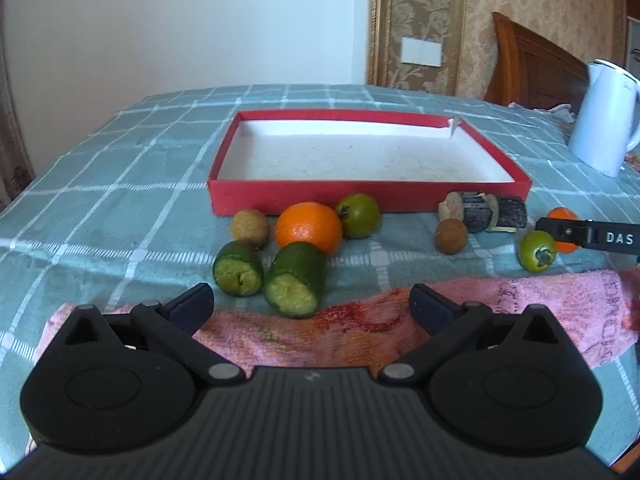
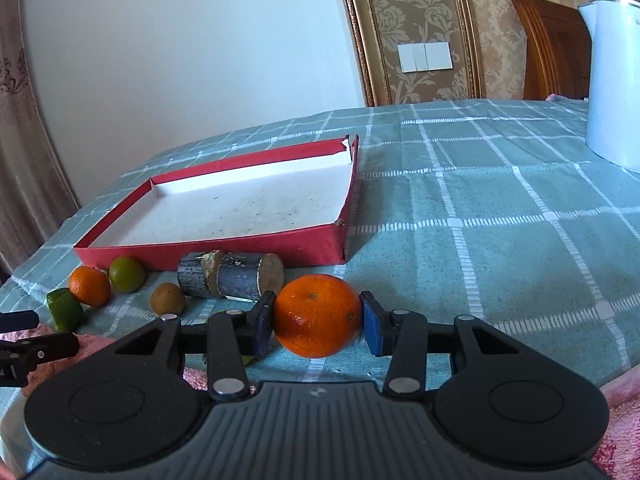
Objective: Organize fruits
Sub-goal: 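Carry the orange into the red tray and open the right gripper while the left gripper grasps a cucumber piece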
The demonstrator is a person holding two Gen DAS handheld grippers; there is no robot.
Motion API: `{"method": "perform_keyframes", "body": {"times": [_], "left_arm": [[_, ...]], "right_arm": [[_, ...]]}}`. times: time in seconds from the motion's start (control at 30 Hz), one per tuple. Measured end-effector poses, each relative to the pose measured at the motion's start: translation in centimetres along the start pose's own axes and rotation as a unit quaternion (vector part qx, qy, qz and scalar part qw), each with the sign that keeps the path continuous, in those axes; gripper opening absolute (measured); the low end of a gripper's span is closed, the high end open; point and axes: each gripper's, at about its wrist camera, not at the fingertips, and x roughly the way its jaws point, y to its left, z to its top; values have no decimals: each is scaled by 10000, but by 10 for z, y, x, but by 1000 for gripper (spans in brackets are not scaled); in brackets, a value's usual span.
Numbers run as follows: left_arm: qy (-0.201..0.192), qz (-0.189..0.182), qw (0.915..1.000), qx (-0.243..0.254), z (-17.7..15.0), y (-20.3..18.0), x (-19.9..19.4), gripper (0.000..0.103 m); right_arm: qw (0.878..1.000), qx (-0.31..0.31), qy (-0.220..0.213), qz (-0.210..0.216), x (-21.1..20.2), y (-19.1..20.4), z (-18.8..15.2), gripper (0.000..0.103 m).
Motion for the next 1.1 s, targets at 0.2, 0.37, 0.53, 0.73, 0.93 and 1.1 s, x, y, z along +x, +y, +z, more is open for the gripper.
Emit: {"method": "perform_keyframes", "body": {"times": [0.2,0.37,0.53,0.73,0.93,1.1], "left_arm": [[-14,-181,9996,226,-1,-3,3,92],[-112,-257,9989,373,-4,-6,6,86],[-194,-221,9990,350,0,-6,9,77],[-121,-186,9984,529,4,-5,20,64],[-185,-3,9980,611,1,0,17,37],[-209,-103,9992,331,2,9,17,35]], "right_arm": [[9999,85,-55,15,-2,-3,-1,44],[9999,124,-85,24,-3,-4,-1,44],[9998,167,-122,33,-3,-5,-1,44],[9997,185,-116,53,-3,-5,-2,44],[9997,195,-121,84,-3,-6,-2,44],[9998,159,-114,-10,-4,-5,-3,44]]}}
